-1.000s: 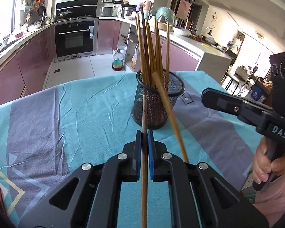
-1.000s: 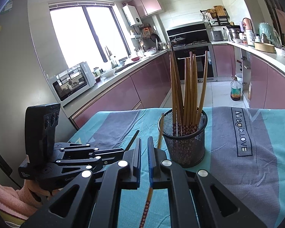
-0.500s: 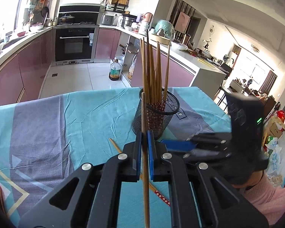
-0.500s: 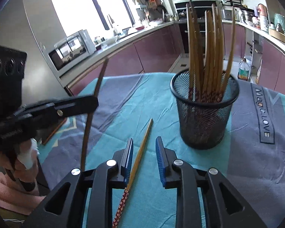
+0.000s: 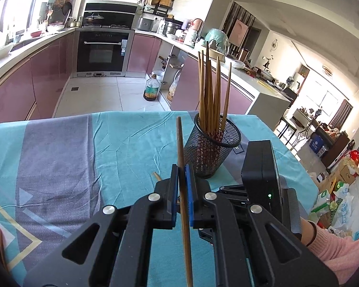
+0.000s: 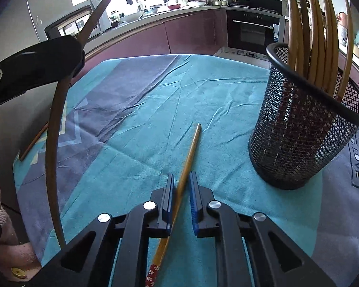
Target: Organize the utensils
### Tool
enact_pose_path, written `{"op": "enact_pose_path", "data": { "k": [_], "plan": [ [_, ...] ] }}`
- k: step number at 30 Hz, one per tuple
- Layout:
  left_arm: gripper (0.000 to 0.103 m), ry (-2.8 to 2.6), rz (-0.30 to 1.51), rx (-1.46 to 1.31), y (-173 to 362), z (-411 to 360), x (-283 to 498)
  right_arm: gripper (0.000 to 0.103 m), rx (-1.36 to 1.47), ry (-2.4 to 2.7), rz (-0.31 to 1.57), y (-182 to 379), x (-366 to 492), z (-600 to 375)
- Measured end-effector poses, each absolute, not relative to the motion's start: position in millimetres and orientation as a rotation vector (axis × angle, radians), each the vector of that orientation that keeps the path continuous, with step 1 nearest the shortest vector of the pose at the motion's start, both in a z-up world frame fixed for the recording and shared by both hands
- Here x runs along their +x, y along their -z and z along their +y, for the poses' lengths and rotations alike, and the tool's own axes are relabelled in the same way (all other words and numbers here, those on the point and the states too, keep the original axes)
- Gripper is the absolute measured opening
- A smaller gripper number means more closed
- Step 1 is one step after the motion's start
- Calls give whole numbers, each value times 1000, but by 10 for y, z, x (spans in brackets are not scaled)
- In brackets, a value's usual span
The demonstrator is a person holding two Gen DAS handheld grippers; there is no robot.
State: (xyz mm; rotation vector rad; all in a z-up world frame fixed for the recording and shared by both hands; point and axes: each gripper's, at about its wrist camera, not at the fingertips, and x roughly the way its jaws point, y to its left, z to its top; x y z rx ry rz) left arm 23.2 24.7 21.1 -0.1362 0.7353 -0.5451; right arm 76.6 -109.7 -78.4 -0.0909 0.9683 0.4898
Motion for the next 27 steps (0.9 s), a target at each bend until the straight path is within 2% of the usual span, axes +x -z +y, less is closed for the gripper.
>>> {"op": "enact_pose_path", "data": {
  "k": [3,8,27],
  "plan": [
    [7,547,738,-140,-192,258,227,6,-60,-489,971,786,759,-1162],
    [7,564,740,-148,-194,253,251,5,-17,-495,931,669,662,-1293],
    [7,656,662,-147,-537,116,175,5,173,-483,591,-326,227,-2101]
  ]
}}
